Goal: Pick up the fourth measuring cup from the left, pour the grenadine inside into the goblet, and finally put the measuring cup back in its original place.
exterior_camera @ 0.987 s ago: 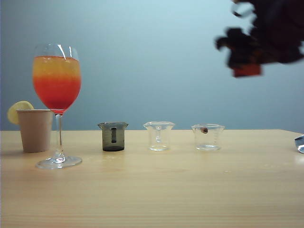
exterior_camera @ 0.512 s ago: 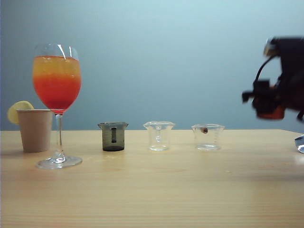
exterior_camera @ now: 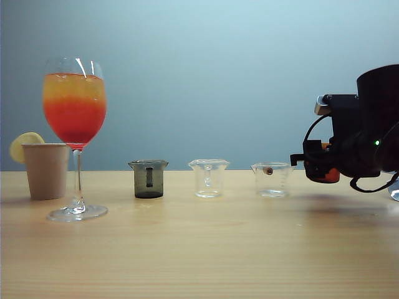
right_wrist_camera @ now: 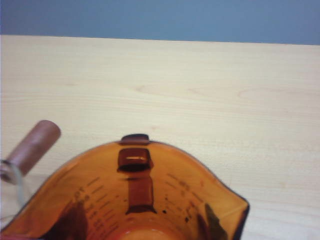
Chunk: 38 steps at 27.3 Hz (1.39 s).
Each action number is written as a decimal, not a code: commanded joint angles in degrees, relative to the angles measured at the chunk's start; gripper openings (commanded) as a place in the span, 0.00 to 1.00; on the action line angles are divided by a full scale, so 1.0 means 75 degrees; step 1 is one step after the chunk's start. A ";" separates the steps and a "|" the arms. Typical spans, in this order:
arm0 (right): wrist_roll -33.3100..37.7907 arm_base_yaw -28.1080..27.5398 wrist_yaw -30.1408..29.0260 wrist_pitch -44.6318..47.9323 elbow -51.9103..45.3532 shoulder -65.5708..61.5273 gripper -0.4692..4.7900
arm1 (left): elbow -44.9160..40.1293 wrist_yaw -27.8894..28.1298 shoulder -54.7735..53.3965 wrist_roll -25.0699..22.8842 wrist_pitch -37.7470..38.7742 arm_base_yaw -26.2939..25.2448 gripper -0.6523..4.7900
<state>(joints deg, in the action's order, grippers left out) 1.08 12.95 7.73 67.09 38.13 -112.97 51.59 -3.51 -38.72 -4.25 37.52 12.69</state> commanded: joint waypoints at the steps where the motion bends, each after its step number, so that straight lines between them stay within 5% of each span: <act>1: 0.0023 -0.0087 0.0009 0.0198 0.0251 -0.0251 0.23 | 0.0017 -0.0032 0.0015 0.0012 -0.0047 0.0003 0.11; 16: 0.0029 -0.0181 -0.0254 -0.0737 0.0347 -0.0463 0.24 | 0.0017 -0.0029 0.0015 0.0012 -0.0047 0.0003 0.11; 20: 0.0064 -0.0181 -0.0364 -0.0740 0.0347 -0.0463 0.34 | 0.0017 -0.0032 0.0015 0.0012 -0.0047 0.0003 0.11; 22: 0.0064 -0.0181 -0.0396 -0.0743 0.0344 -0.0460 0.66 | 0.0017 -0.0032 0.0015 0.0012 -0.0047 0.0003 0.11; 24: 0.0064 -0.0181 -0.0449 -0.0743 0.0332 -0.0458 0.74 | 0.0017 -0.0032 0.0015 0.0012 -0.0047 0.0003 0.11; 38: 0.0254 -0.0178 -0.0656 -0.0737 -0.0251 0.0154 0.73 | 0.0017 -0.0029 0.0015 0.0012 -0.0047 0.0003 0.11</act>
<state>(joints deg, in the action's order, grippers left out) 2.76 11.57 2.96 60.58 37.06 -112.95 51.59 -3.53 -38.72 -4.25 37.50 12.71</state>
